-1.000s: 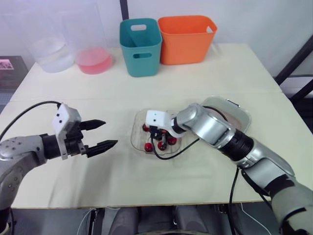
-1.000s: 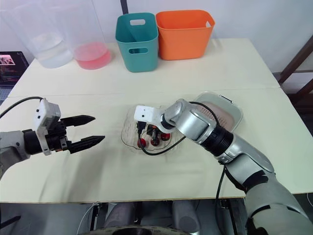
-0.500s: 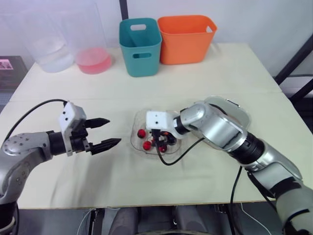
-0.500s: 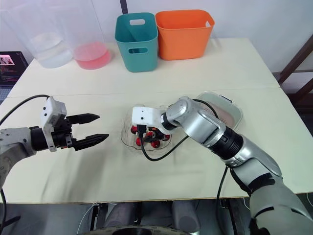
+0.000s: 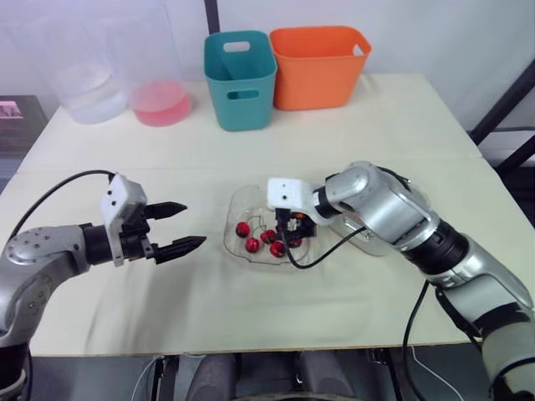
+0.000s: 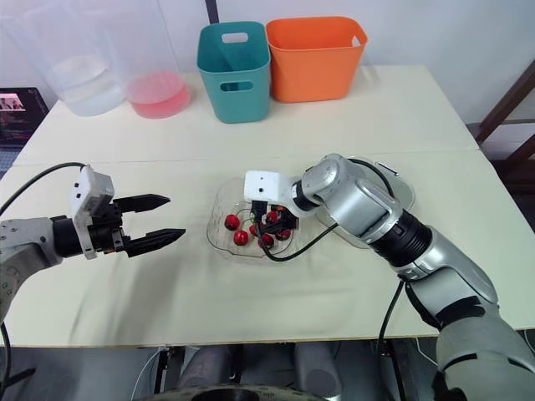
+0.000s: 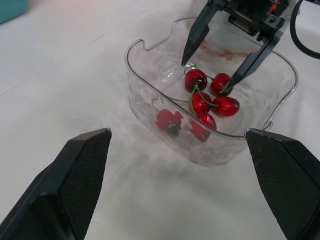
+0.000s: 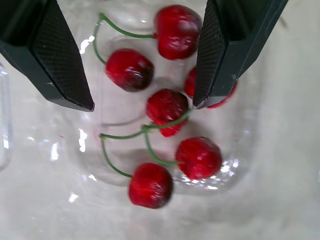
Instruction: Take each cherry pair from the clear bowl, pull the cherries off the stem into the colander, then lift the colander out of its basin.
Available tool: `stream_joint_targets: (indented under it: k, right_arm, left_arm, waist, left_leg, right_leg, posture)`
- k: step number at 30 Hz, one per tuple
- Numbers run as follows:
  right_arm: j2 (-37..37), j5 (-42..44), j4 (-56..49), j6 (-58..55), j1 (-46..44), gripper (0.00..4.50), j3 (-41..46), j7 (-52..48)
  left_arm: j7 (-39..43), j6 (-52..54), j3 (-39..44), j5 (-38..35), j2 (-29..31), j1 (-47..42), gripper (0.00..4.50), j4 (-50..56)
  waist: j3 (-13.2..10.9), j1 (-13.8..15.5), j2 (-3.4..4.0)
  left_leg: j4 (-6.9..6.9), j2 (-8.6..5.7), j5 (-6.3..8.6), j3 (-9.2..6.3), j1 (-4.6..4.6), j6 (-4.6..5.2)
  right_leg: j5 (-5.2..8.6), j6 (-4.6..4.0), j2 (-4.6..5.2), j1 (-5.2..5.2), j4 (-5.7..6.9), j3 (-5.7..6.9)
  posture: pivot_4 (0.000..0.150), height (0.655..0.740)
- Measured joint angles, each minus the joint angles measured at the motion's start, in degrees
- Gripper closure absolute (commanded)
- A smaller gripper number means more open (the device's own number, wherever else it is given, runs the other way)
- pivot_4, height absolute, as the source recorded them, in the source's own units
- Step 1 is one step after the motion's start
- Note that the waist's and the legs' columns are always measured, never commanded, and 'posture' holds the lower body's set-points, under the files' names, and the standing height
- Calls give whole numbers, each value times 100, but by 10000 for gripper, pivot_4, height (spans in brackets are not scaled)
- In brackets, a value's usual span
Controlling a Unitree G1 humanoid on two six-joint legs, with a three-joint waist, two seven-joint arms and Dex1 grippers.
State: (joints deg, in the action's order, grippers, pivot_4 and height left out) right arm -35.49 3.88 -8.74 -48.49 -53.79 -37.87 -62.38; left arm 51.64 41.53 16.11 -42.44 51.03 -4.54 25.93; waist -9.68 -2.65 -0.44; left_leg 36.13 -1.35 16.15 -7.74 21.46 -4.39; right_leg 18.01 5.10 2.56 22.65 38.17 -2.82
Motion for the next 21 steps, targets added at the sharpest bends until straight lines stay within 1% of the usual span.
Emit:
stream_joint_targets:
  k: [5,10,16,21]
  right_arm:
    - [198,133,7,-345,47,11312,94,9]
    - [68,340,-78,-685,156,11312,132,-152]
    - [-47,401,-93,-670,20,11312,61,-444]
    - [110,298,170,-490,-118,11312,5,-433]
  left_arm:
    - [0,0,-6,0,0,0,0,1]
    - [6,1,-11,1,0,1,0,4]
    - [7,0,-117,21,-3,-58,0,3]
    - [-7,0,-152,37,-54,-76,0,4]
  waist:
    - [0,13,0]
    - [0,24,0]
    - [0,4,0]
    - [0,11,0]
  left_leg:
    - [1,0,0,-1,1,0]
    - [2,-3,0,-1,1,0]
    - [1,-2,0,-1,-2,0]
    - [1,-1,0,-2,-1,0]
  right_leg:
    - [0,0,1,-1,0,0]
    - [0,0,4,-4,-3,1]
    - [0,0,1,-4,-2,1]
    - [0,0,2,-4,-2,2]
  posture:
    - [1500,7400]
    - [1500,7400]
    - [1500,7400]
    - [1500,7400]
